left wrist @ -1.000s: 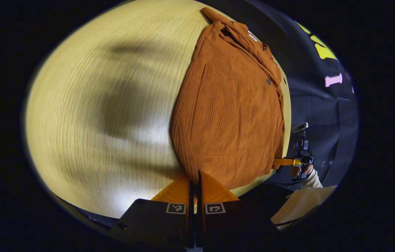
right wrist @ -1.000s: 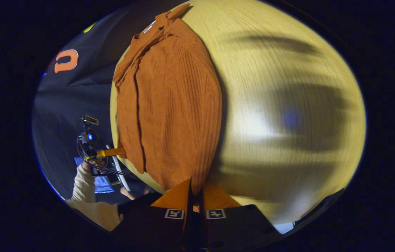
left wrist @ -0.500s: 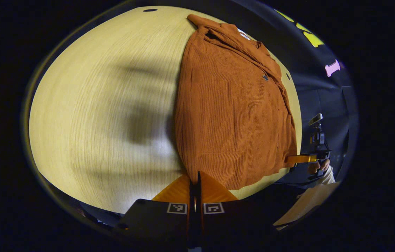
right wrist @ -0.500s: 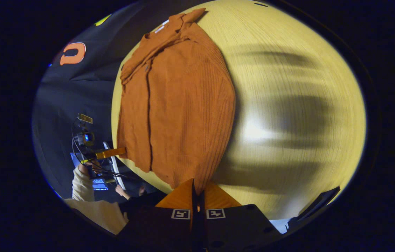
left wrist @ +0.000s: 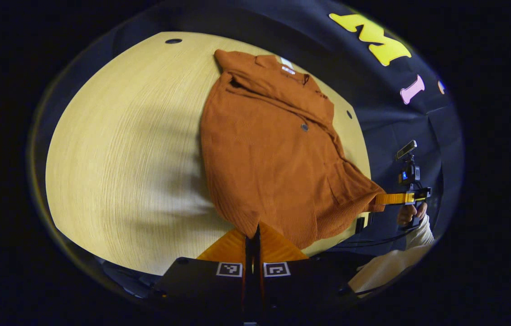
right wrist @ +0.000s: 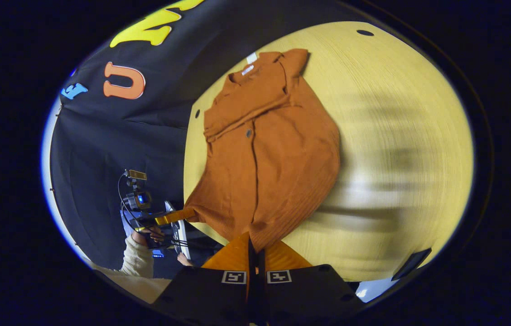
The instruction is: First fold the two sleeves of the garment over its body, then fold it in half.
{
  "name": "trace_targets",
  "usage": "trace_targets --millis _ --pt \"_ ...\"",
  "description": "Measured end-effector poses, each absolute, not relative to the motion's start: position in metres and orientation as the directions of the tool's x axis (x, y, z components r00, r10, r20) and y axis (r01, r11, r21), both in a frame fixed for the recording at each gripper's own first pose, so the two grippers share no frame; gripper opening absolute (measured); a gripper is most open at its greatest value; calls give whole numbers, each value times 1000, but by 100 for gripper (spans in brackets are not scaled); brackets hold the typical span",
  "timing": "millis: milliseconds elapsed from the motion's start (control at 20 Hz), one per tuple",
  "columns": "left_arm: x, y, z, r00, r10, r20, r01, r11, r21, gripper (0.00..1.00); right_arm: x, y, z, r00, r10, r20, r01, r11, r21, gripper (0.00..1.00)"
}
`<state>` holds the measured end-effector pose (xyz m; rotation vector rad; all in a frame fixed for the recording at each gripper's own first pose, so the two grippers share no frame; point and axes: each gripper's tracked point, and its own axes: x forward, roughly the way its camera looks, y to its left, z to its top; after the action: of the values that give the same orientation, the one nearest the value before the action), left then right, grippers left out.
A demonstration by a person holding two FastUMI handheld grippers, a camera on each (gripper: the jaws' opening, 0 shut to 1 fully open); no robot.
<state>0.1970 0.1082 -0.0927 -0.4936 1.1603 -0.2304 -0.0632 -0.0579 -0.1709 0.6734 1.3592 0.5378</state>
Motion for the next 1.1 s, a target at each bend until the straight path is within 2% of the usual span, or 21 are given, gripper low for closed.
trace_targets --millis 400,650,850,1100 --pt "304 112 -34 481 -371 -794 -69 887 -457 3 39 -30 -131 224 685 -693 -13 713 701 1" --pt "378 113 -28 489 -356 -797 -66 895 -440 3 113 -13 -130 268 669 -693 -17 723 691 1" --pt "441 120 -20 504 -365 -783 -36 897 -442 3 185 -2 -134 335 657 -675 23 711 703 1" --pt "533 134 -7 560 -366 -743 -6 895 -446 3 282 -1 -122 465 626 -626 49 688 724 1"
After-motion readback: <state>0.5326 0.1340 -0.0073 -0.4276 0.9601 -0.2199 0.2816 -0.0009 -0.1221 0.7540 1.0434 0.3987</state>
